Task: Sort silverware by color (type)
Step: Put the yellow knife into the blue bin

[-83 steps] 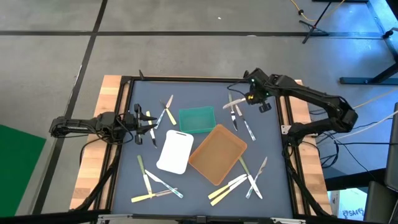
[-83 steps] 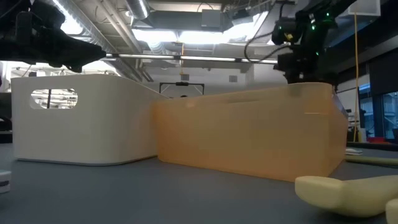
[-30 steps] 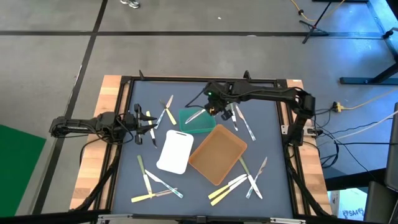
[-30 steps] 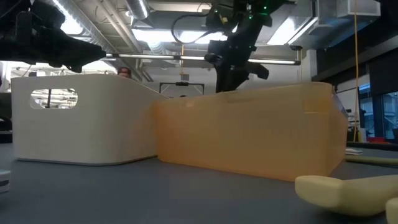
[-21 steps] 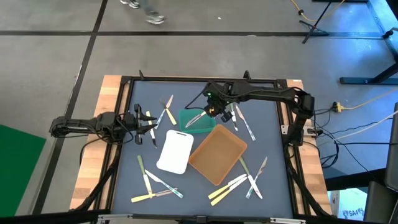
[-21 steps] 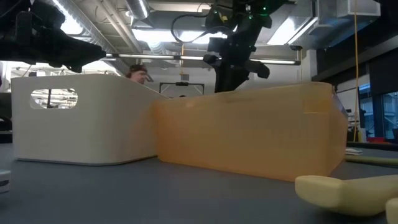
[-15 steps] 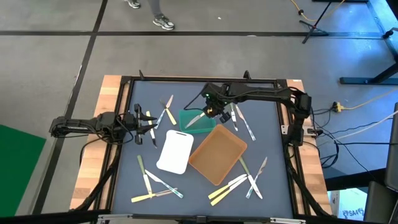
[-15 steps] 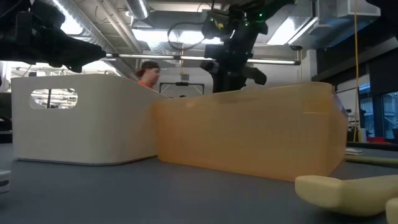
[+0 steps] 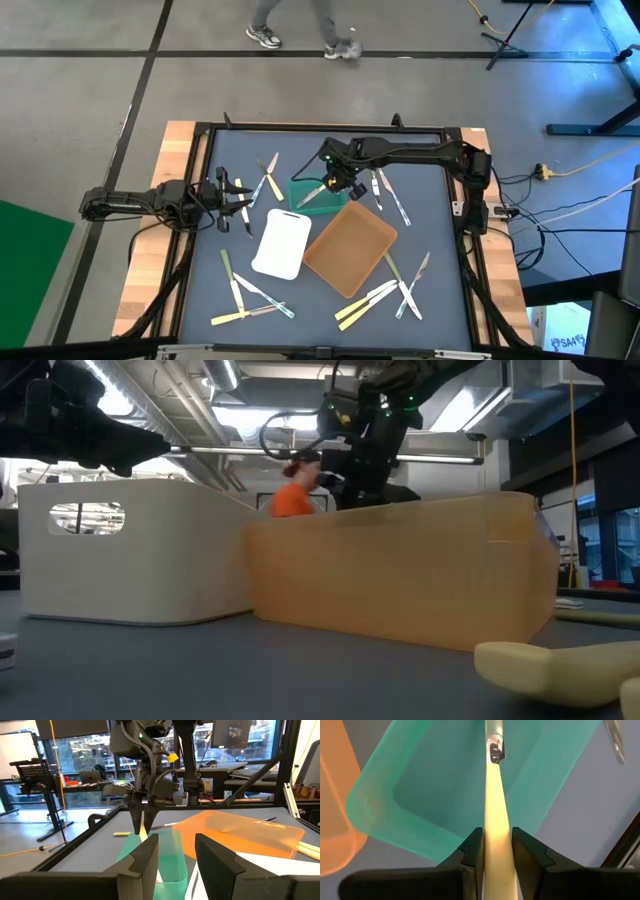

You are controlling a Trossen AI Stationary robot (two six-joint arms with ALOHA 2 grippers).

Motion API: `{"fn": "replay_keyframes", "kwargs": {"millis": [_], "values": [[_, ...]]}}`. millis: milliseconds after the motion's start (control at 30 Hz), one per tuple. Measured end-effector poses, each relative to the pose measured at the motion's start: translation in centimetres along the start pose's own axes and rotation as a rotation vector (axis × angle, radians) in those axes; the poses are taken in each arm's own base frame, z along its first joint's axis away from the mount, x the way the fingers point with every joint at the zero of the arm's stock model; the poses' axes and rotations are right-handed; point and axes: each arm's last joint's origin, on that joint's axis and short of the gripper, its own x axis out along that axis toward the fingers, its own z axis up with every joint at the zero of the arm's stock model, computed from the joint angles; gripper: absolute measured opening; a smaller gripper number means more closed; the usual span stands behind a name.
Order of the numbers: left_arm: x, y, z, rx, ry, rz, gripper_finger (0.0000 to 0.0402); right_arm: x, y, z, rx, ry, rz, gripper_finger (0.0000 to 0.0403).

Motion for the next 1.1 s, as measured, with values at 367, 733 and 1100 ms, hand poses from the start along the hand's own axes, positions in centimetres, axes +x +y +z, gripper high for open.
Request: {"fn": "replay_keyframes", "kwargs": {"millis": [367, 733, 1100], "values": [[0.0, 0.0, 0.0, 0.0, 0.0, 0.0, 0.0123, 1.2, 0.1, -0.1, 0.01, 0.011, 0.022, 0.0076], [0.0, 0.0, 0.0, 0.0, 0.0, 0.0, 0.0123, 1.2, 0.1, -0.1, 0.009, 0.015, 0.02, 0.0076], [0.0, 0.0, 0.0, 0.0, 0.0, 0.0, 0.0123, 1.2, 0.0, 0.0, 0.009, 0.008, 0.005, 0.0106]]}}
